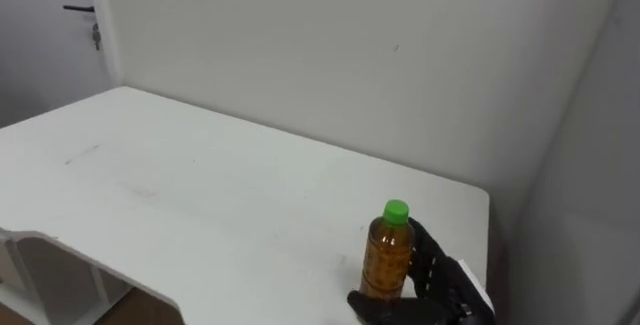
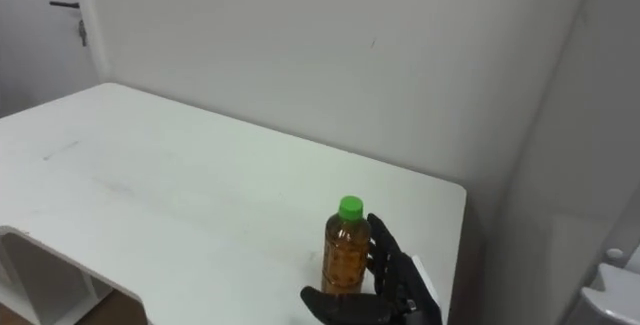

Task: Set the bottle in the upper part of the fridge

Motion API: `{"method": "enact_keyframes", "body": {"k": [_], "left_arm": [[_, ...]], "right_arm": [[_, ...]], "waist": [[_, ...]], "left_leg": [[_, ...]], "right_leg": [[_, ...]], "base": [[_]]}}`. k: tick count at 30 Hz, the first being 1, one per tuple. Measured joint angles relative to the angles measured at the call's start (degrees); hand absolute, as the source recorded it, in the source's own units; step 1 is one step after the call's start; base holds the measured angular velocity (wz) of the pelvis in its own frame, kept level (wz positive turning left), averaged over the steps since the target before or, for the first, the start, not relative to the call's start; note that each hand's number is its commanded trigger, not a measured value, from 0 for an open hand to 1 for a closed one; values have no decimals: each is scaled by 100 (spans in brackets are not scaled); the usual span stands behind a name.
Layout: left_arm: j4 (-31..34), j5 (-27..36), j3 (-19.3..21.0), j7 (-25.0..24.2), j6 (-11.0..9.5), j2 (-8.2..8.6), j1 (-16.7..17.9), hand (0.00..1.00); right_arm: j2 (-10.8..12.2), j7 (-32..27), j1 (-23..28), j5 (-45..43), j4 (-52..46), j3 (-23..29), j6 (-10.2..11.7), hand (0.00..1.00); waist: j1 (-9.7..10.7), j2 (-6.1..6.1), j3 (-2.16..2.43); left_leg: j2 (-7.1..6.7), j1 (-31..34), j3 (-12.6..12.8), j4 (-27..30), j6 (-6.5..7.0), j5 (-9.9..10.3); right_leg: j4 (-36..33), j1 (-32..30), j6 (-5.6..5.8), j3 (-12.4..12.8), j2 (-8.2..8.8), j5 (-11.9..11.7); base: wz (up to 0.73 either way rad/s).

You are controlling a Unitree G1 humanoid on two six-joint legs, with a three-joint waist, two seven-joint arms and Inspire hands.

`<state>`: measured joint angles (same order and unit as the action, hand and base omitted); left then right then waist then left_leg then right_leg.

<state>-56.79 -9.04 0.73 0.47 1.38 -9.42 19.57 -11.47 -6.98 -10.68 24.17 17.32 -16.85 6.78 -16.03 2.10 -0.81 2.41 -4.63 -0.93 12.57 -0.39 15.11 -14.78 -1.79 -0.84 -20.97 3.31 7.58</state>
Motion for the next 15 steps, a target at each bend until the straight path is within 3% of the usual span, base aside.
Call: {"method": "enact_keyframes", "body": {"k": [15], "left_arm": [[-59,215,-136,59,133,-23,35,0]], "right_arm": [[42,-891,-228,-200,548,-218,13,0]], "waist": [[-147,-62,-42]], "left_leg": [[-12,-91,-96,-43,11,-6]], "right_leg": [[-1,162,37,-161,40,24]], "base": [[6]]}}
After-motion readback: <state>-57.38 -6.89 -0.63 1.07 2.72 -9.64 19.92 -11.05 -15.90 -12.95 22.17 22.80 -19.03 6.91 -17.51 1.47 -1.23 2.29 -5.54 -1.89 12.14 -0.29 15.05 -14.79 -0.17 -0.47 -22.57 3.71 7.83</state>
